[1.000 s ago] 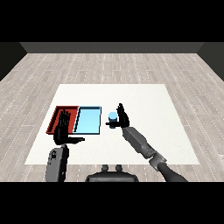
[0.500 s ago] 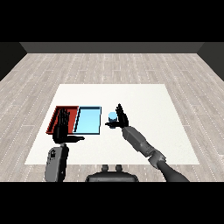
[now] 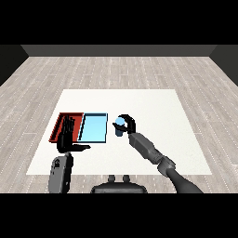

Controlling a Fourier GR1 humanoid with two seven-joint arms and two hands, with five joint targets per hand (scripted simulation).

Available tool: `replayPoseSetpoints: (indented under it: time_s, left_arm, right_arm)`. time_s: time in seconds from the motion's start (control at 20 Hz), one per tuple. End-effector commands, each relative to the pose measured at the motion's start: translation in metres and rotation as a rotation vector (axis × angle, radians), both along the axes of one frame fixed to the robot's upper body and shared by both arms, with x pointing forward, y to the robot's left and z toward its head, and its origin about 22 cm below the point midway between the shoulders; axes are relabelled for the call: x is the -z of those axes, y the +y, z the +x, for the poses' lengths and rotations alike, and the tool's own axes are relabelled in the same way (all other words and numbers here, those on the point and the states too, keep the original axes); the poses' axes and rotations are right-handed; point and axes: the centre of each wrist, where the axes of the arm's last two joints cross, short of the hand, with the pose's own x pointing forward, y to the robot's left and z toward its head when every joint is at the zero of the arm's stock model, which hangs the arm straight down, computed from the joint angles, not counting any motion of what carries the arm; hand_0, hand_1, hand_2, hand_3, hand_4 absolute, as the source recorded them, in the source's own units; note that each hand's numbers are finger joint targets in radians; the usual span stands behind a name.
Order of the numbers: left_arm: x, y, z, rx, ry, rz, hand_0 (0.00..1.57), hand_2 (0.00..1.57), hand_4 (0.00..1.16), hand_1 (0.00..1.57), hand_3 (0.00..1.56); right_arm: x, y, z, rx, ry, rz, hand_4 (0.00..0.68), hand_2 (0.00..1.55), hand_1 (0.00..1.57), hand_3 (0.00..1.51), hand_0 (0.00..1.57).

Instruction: Pick the blue can and put it in the blue box

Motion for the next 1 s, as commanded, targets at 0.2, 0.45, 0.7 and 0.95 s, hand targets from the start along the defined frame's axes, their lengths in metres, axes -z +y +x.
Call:
replayPoseSetpoints:
  time_s: [0.2, 0.45, 0.7, 0.95]
  left_arm:
    - [0.007, 0.005, 0.0, 0.005, 0.014, 0.004, 0.0, 0.0, 0.0, 0.0, 0.0]
    - [0.007, -0.005, -0.001, 0.051, 0.043, 0.045, 0.0, 0.0, 0.0, 0.0, 0.0]
    - [0.0, -0.035, 0.012, 0.13, 0.069, 0.043, 0.0, 0.0, 0.0, 0.0, 0.0]
    - [0.017, -0.065, 0.011, 0.153, 0.123, 0.076, 0.0, 0.0, 0.0, 0.0, 0.0]
  right_arm:
    - [-0.006, 0.004, 0.005, 0.031, 0.003, -0.071, 0.63, 1.47, 1.5, 1.43, 1.5]
    - [-0.03, 0.013, 0.019, 0.025, -0.065, -0.129, 0.624, 1.45, 1.42, 1.4, 1.42]
    - [-0.076, 0.001, 0.042, 0.009, -0.16, -0.191, 0.623, 1.45, 1.43, 1.4, 1.43]
    - [-0.092, 0.016, 0.035, -0.011, -0.247, -0.226, 0.617, 1.45, 1.43, 1.4, 1.43]
